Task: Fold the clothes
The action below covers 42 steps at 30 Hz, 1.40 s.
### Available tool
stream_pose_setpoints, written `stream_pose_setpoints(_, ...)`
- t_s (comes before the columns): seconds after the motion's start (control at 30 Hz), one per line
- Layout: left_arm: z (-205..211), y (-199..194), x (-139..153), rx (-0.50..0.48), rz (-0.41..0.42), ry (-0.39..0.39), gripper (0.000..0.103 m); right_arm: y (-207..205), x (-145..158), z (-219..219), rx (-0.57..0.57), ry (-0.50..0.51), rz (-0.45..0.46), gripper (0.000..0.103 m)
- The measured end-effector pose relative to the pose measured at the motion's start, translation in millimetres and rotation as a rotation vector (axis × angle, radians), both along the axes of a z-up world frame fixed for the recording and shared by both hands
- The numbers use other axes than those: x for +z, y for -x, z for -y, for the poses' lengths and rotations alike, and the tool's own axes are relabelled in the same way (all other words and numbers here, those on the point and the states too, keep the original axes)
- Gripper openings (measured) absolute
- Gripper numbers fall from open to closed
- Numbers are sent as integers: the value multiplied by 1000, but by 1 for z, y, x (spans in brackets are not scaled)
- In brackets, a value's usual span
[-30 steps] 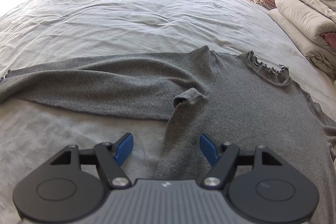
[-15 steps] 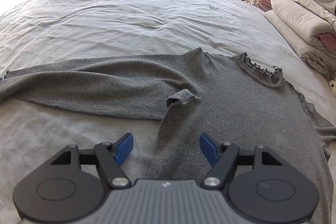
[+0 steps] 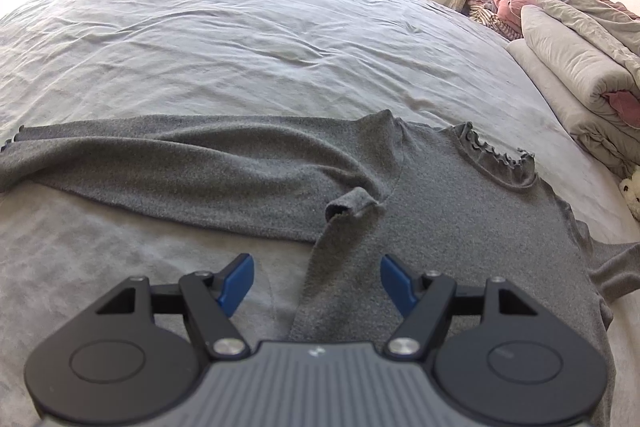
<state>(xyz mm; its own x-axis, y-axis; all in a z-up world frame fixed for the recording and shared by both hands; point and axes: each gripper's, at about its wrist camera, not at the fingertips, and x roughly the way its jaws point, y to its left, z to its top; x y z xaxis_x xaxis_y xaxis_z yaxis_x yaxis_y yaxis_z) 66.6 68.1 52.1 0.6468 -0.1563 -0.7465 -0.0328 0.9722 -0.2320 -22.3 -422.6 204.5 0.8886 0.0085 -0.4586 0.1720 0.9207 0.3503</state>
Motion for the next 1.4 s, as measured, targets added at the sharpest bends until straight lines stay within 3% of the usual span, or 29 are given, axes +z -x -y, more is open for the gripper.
stream_pose_setpoints(0.1,-8,0,4,16,-2,32,71,-28,21,-61,171,-27,12,10)
stream_pose_setpoints(0.2,-18,1,9,35,2,62,71,-62,9,-137,344,-33,-23,10)
stream_pose_setpoints(0.27,-26,0,10,49,1,75,71,-84,-21,-190,430,5,-99,13)
stream_pose_setpoints(0.37,-38,-2,9,78,-7,92,71,-110,-80,-249,530,24,-272,27)
stream_pose_setpoints(0.4,-41,-3,9,87,-11,93,71,-108,-88,-253,527,38,-278,28)
stream_pose_setpoints(0.43,-43,-4,9,95,-17,96,71,-102,-89,-246,497,53,-259,35)
stream_pose_setpoints(0.47,-45,-4,10,97,-23,107,71,-97,-90,-239,466,69,-240,50)
stream_pose_setpoints(0.5,-45,-4,12,90,-24,121,71,-91,-90,-232,436,84,-221,55)
stream_pose_setpoints(0.63,-35,-2,19,41,14,110,71,-72,-95,-203,355,140,-206,57)
stream_pose_setpoints(0.7,-26,0,20,12,29,87,71,-66,-102,-197,381,152,-226,57)
stream_pose_setpoints(0.8,-14,2,18,-34,33,68,71,-69,-122,-206,443,54,-258,57)
stream_pose_setpoints(0.9,-12,2,15,-39,29,47,71,-86,-149,-217,422,-126,-323,57)
stream_pose_setpoints(1.0,-21,-1,12,-1,10,57,71,-100,-166,-237,401,-167,-384,57)
stream_pose_setpoints(1.03,-25,-2,11,11,5,64,71,-104,-168,-245,396,-162,-393,51)
stream_pose_setpoints(1.07,-27,-3,11,19,1,71,71,-107,-166,-250,396,-148,-383,26)
stream_pose_setpoints(1.1,-29,-4,11,22,0,76,71,-110,-162,-253,400,-150,-371,12)
stream_pose_setpoints(1.13,-29,-4,12,22,1,80,71,-114,-157,-257,404,-152,-359,5)
stream_pose_setpoints(1.4,-30,-5,14,16,4,79,71,-144,-149,-291,432,-199,-333,5)
